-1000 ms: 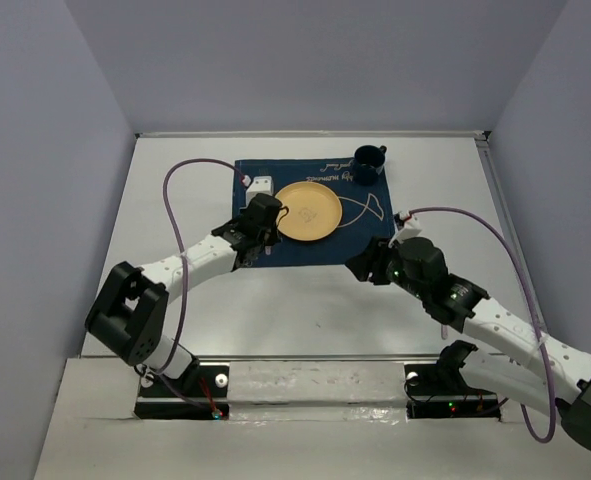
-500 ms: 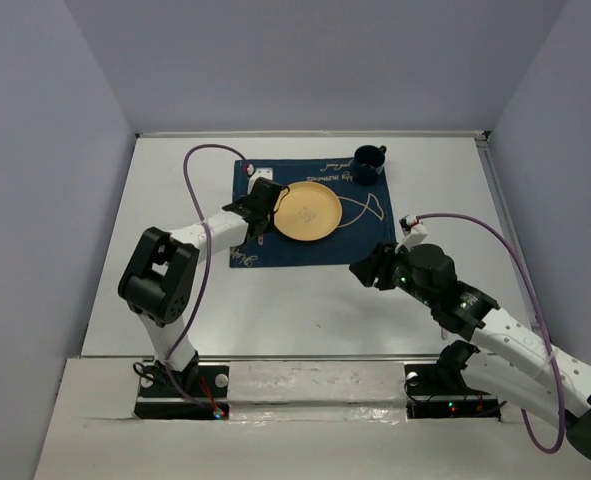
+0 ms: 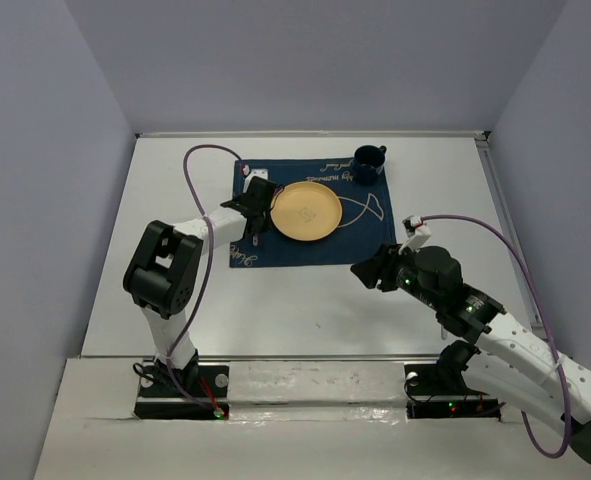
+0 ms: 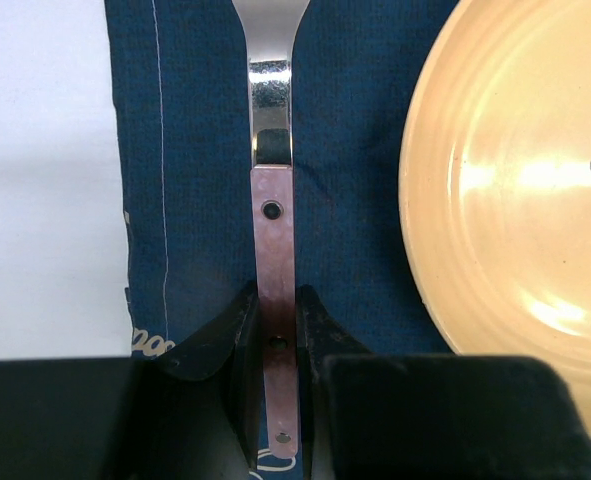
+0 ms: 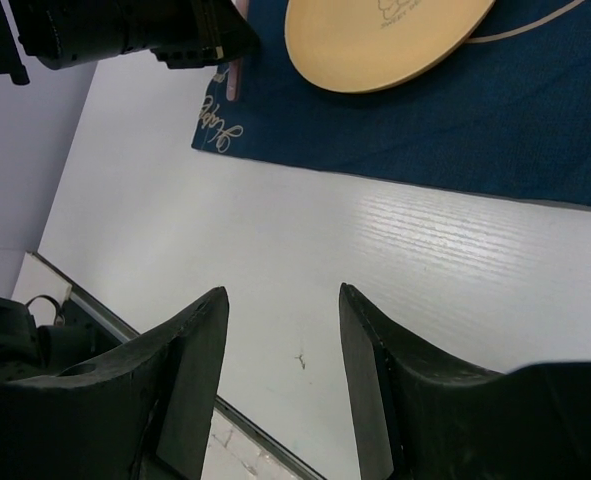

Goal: Set the dinner table for one person

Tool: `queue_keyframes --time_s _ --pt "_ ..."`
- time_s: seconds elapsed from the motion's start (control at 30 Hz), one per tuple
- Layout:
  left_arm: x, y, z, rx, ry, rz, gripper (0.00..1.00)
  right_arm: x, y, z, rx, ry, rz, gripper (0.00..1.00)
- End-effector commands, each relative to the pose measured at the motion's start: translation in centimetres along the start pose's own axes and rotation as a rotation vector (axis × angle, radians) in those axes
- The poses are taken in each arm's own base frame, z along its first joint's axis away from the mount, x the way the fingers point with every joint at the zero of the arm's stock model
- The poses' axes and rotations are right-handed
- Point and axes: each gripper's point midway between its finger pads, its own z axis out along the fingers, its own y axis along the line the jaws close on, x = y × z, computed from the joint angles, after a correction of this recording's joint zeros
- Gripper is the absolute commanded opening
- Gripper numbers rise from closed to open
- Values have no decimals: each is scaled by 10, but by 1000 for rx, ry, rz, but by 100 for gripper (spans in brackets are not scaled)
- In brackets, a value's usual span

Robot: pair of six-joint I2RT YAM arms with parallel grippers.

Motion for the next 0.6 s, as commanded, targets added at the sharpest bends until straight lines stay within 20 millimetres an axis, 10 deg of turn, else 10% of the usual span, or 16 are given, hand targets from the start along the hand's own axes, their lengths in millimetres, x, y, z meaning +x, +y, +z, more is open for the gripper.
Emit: queue_keyframes --time_s 0.0,0.37,0.57 --pt "-20 -4 0 9 -40 3 19 0 3 -2 -13 0 -12 54" --pt "-8 -4 7 10 -14 10 31 -8 -1 -7 29 -18 -19 54" --pt "-15 1 2 -11 -32 6 54 -15 -3 -10 56 -33 -22 54"
